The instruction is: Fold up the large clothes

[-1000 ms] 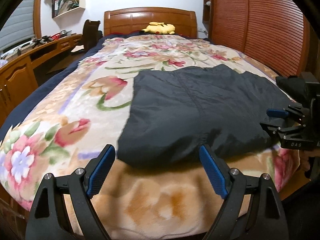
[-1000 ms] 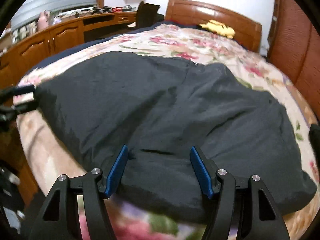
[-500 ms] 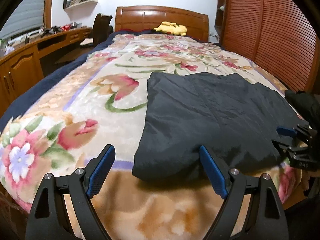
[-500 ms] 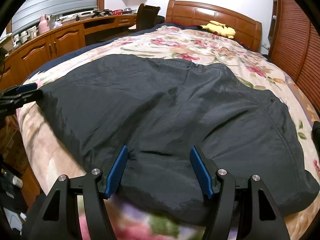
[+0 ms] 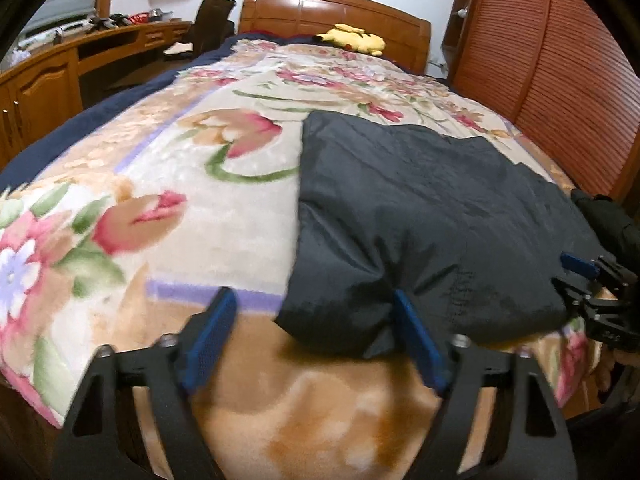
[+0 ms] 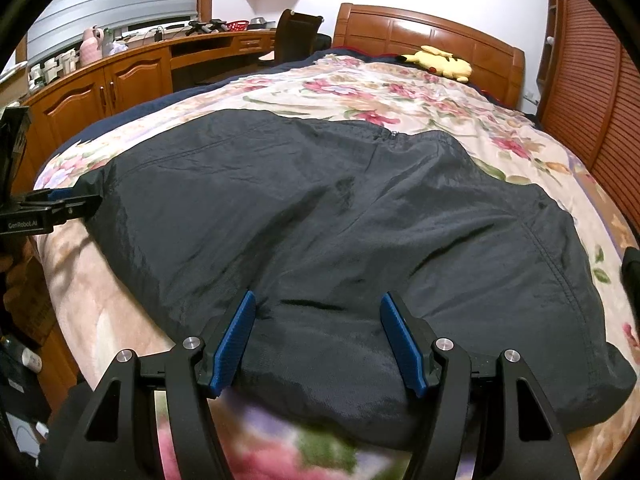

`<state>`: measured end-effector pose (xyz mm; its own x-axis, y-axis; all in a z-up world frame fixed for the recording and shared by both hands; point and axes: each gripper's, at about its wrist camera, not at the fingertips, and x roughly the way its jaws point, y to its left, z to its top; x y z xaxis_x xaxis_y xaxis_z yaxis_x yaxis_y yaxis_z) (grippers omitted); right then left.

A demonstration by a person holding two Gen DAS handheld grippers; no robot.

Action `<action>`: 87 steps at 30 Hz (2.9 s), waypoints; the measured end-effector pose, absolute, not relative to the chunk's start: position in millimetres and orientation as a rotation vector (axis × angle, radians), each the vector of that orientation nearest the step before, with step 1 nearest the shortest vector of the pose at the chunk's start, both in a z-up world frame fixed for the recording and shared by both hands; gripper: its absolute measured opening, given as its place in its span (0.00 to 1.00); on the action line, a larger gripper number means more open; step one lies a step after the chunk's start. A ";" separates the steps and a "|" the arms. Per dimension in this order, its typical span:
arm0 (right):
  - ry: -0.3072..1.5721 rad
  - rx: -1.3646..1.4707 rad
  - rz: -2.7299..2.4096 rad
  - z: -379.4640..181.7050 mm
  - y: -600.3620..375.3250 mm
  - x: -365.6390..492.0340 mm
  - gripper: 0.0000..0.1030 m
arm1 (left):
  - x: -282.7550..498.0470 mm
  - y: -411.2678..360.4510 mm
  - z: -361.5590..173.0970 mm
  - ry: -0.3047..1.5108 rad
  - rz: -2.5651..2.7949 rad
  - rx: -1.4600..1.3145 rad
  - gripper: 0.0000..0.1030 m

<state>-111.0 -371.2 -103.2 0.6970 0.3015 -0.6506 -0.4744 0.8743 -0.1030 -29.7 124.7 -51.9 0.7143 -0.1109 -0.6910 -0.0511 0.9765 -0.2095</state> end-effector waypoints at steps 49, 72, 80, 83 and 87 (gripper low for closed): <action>0.617 -0.044 0.174 -65.7 -546.2 -149.8 0.65 | 16.7 -194.9 77.3 0.642 -0.527 0.065 0.09; 0.469 0.058 0.189 -41.2 -547.5 -158.2 0.65 | -28.9 -106.9 76.5 0.560 -0.402 0.086 0.80; 0.412 0.061 0.222 -38.7 -537.6 -164.3 0.65 | -30.7 -63.6 48.1 0.580 -0.324 0.081 0.80; 0.398 0.064 0.245 -35.4 -531.2 -159.4 0.65 | -30.9 -51.0 38.7 0.588 -0.312 0.053 0.80; 0.382 0.078 0.277 -32.9 -522.7 -147.7 0.65 | -29.2 -41.3 28.8 0.604 -0.296 0.030 0.80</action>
<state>-147.7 -522.7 -32.9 0.8907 0.2810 -0.3574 -0.2518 0.9594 0.1269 -29.2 -41.3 28.8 0.7824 -0.2657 -0.5633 0.2832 0.9573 -0.0582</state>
